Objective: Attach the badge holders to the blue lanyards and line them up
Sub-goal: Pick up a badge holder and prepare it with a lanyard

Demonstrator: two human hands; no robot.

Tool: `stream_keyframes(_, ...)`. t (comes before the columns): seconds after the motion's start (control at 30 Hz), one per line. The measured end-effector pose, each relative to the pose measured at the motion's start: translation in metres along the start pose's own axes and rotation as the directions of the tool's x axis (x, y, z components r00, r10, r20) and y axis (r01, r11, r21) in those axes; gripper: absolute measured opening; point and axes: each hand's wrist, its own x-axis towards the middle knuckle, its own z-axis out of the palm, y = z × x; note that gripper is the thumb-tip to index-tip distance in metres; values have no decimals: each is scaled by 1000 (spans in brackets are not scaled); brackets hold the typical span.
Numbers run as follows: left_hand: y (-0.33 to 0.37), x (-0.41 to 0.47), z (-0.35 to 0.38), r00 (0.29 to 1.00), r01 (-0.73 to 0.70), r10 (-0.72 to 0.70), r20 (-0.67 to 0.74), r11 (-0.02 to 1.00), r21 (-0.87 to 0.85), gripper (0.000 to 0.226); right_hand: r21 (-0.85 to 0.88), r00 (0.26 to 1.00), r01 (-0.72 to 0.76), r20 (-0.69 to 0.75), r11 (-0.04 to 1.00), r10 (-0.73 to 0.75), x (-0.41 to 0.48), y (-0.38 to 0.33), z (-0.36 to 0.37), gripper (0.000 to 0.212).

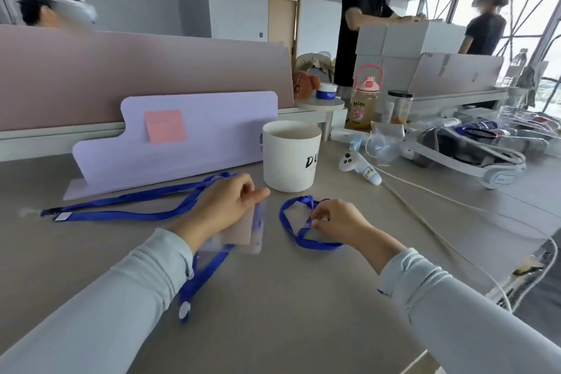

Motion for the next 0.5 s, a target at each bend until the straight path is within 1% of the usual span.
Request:
stream_keyframes(0.07,-13,-5,-10,999,29,-30,-24,999,-24,27,33,998,2,-61,999,0,2,-6,0,20)
stream_keyframes(0.13,-27,-11,-22,997,66,-68,-43,997,-44,25,58,989,85,-126,995,-77,4,-21,0,23)
stream_keyframes(0.2,-43,-17,-34,991,95,-101,-90,993,-72,23,66,973,187,-148,980,-176,6,-43,3,22)
stream_keyframes(0.37,-87,-40,-61,954,162,-162,-253,987,-20,19,154,946,324,-75,934,-316,13,-113,30,18)
stream_keyframes(0.5,-131,-65,-88,919,249,-239,-313,968,-6,18,165,916,397,-11,903,-401,22,-165,57,17)
